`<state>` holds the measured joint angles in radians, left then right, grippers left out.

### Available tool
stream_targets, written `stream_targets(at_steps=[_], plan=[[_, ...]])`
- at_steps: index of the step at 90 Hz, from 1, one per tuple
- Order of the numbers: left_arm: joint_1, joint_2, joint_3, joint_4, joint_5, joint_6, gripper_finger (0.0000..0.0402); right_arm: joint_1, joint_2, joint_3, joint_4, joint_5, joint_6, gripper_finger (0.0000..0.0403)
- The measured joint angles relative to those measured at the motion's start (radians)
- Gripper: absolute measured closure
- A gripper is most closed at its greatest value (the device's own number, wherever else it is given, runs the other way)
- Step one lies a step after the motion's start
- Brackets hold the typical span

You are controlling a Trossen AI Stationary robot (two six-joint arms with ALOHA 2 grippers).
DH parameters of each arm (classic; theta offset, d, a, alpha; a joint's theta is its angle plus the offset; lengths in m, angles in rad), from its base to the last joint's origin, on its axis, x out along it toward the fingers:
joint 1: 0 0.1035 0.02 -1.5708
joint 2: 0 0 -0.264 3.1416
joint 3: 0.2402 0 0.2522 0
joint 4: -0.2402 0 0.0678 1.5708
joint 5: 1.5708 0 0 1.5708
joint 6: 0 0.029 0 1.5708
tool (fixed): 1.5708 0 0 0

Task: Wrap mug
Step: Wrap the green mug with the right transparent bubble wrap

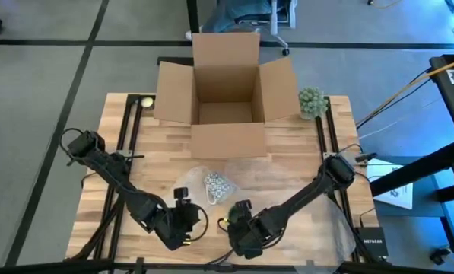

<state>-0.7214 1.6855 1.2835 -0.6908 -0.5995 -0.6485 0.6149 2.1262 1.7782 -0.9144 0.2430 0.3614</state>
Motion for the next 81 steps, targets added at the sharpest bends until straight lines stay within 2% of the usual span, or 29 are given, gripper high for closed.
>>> stream_targets(at_steps=[19, 28, 37, 47, 61, 81], plan=[[-0.001, 0.0, 0.004, -0.01, 0.0, 0.001, 0.0249, 0.056, -0.013, 0.218, -0.146, 0.011, 0.046, 0.0396], [-0.005, 0.0, 0.019, -0.005, 0.0, 0.012, 0.0249, 0.101, -0.02, 0.297, -0.329, 0.031, 0.138, 0.0395], [-0.006, 0.0, 0.036, -0.003, 0.0, 0.031, 0.0249, 0.14, -0.046, 0.304, -0.526, 0.039, 0.299, 0.0398], [-0.003, 0.0, 0.057, 0.011, -0.005, 0.051, 0.0249, 0.189, -0.075, 0.25, -0.655, 0.043, 0.475, 0.0399], [0.033, 0.0, 0.05, 0.182, -0.042, 0.152, 0.0249, 0.255, -0.126, 0.097, -0.637, 0.008, 0.639, 0.04], [0.179, 0.098, 0.035, 0.493, 0.11, 0.33, 0.0249, 0.308, -0.18, -0.176, -0.499, -0.092, 0.815, 0.0401]])
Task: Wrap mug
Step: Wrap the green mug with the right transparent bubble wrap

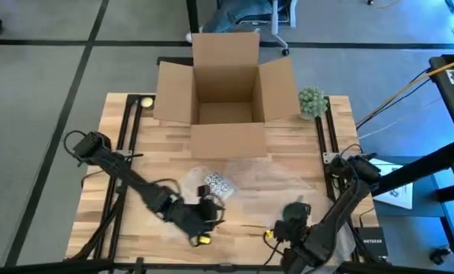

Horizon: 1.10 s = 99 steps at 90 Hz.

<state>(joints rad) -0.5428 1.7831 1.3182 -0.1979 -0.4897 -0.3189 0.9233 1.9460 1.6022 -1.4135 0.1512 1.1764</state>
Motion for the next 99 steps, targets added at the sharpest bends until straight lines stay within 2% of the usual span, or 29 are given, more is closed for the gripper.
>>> stream_targets(at_steps=[7, 15, 31, 50, 70, 78, 89, 99], plan=[[0.051, 0.046, 0.0, 0.083, 0.047, 0.052, 0.0249, 0.015, -0.015, -0.064, 0.078, -0.037, 0.029, 0.0401], [0.108, 0.095, 0.0, 0.14, 0.055, 0.096, 0.0249, 0.026, -0.015, -0.118, 0.18, -0.075, 0.054, 0.0401], [0.223, 0.136, -0.001, 0.144, 0.057, 0.141, 0.0249, 0.035, -0.023, -0.156, 0.301, -0.044, 0.099, 0.0402], [0.31, 0.146, -0.001, 0.04, 0.062, 0.18, 0.0249, 0.045, -0.016, -0.132, 0.409, -0.04, 0.102, 0.0402], [0.339, 0.147, -0.001, 0.033, 0.063, 0.215, 0.0249, 0.069, -0.059, 0.001, 0.348, -0.12, 0.108, 0.0402], [0.334, 0.142, 0.0, 0.029, 0.065, 0.218, 0.0249, 0.073, -0.091, 0.057, 0.258, -0.023, 0.113, 0.0402], [0.297, 0.099, 0.018, 0.013, 0.064, 0.218, 0.0249, 0.019, -0.101, 0.049, 0.139, 0.16, 0.084, 0.0402], [0.228, 0.023, 0.032, -0.024, 0.061, 0.2, 0.0249, -0.09, -0.101, -0.001, 0.132, 0.193, -0.038, 0.0402]])
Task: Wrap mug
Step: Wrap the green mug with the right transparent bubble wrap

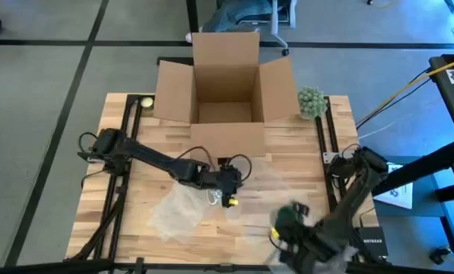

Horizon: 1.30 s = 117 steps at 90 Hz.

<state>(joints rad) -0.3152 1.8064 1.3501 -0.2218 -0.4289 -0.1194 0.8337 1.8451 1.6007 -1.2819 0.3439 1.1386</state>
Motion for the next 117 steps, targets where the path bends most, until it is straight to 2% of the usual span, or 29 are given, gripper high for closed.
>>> stream_targets(at_steps=[8, 19, 25, 31, 38, 62, 74, 92, 103, 117], plan=[[-0.059, -0.043, 0.0, -0.063, -0.016, -0.025, 0.0249, -0.095, 0.006, -0.066, 0.066, -0.021, -0.141, 0.0402], [-0.129, -0.076, -0.001, -0.181, -0.089, -0.089, 0.0249, -0.208, 0.005, -0.131, 0.157, 0.01, -0.295, 0.0402], [-0.16, -0.082, -0.001, -0.243, -0.117, -0.138, 0.0249, -0.265, 0.004, -0.176, 0.241, -0.015, -0.363, 0.0402], [-0.187, -0.081, -0.001, -0.286, -0.129, -0.179, 0.0249, -0.308, 0.004, -0.224, 0.298, -0.065, -0.385, 0.0402], [-0.212, -0.081, -0.002, -0.32, -0.145, -0.216, 0.0249, -0.332, -0.001, -0.266, 0.266, -0.101, -0.345, 0.0402], [-0.249, -0.081, -0.002, -0.343, -0.175, -0.272, 0.0249, -0.314, -0.088, -0.399, 0.06, -0.192, -0.011, 0.0402], [-0.25, -0.081, -0.002, -0.343, -0.206, -0.275, 0.0249, -0.309, -0.156, -0.453, 0.03, -0.159, 0.091, 0.0402], [-0.248, -0.081, -0.002, -0.341, -0.214, -0.275, 0.0249, -0.286, -0.281, -0.396, 0.043, -0.085, 0.081, 0.0402], [-0.25, -0.081, -0.002, -0.343, -0.211, -0.275, 0.0249, -0.199, -0.336, -0.385, 0.132, -0.173, 0.024, 0.0402], [-0.25, -0.081, -0.002, -0.343, -0.211, -0.268, 0.0249, -0.074, -0.317, -0.443, 0.21, -0.206, 0.017, 0.0402]])
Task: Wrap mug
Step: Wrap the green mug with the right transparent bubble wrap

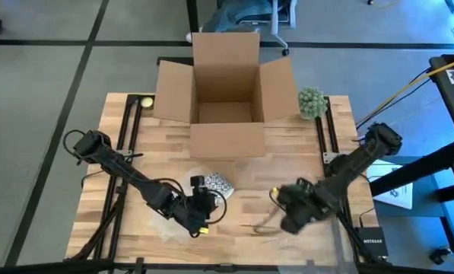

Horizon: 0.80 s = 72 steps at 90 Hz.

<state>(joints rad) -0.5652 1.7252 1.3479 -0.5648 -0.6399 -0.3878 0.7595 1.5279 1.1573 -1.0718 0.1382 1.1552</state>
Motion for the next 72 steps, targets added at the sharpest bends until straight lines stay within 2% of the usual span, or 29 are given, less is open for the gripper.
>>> stream_targets(at_steps=[18, 29, 44, 52, 61, 72], plan=[[0.0, 0.0, 0.0, 0.001, 0.0, 0.001, 0.0249, 0.04, 0.081, -0.091, 0.135, 0.015, 0.011, 0.0402], [0.0, 0.0, 0.0, 0.005, 0.0, 0.001, 0.0249, -0.009, 0.114, -0.078, 0.198, 0.035, 0.027, 0.0402], [0.002, 0.0, 0.0, 0.008, 0.0, -0.004, 0.0249, -0.101, 0.138, -0.043, 0.206, 0.095, 0.122, 0.0402], [0.003, 0.0, 0.0, 0.009, 0.0, -0.011, 0.0249, -0.137, 0.135, -0.028, 0.182, 0.088, 0.119, 0.0402], [0.003, 0.0, 0.0, 0.008, 0.0, -0.024, 0.0249, -0.132, 0.115, -0.014, 0.129, 0.08, 0.101, 0.0402], [0.003, 0.0, 0.0, 0.008, 0.0, -0.03, 0.0249, -0.1, 0.096, -0.005, 0.149, 0.036, 0.069, 0.0402]])
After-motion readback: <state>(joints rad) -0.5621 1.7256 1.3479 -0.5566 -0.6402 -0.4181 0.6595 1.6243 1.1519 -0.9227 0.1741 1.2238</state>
